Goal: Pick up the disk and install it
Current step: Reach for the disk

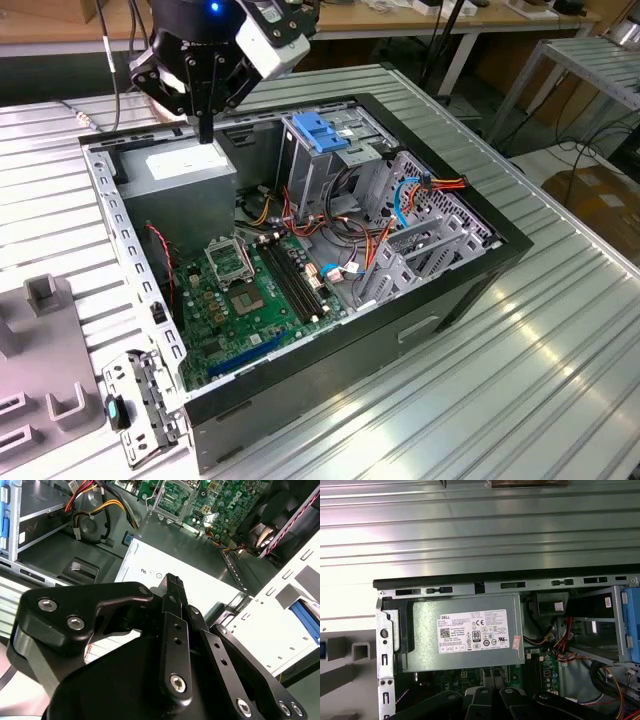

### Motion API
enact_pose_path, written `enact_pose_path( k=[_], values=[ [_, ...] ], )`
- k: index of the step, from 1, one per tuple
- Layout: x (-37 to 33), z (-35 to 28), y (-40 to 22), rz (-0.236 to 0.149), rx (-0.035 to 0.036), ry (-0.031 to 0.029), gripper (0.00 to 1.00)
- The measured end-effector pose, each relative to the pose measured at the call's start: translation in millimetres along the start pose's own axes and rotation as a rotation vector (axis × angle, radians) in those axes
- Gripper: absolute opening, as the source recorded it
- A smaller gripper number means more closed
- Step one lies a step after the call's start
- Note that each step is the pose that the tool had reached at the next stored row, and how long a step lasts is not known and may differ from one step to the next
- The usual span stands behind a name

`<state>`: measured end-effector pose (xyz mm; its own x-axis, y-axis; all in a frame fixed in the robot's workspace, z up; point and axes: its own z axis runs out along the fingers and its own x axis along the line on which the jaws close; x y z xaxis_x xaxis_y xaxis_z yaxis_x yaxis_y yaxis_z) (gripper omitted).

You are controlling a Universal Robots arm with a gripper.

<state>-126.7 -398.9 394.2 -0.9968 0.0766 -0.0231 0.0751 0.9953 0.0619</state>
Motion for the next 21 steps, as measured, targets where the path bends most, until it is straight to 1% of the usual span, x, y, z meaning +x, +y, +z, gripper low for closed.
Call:
enact_pose_path(
  k=[21],
  values=[
    [5.4, -0.2, -0.4, 0.000, 0.0000, 0.0000, 0.11]
  ],
)
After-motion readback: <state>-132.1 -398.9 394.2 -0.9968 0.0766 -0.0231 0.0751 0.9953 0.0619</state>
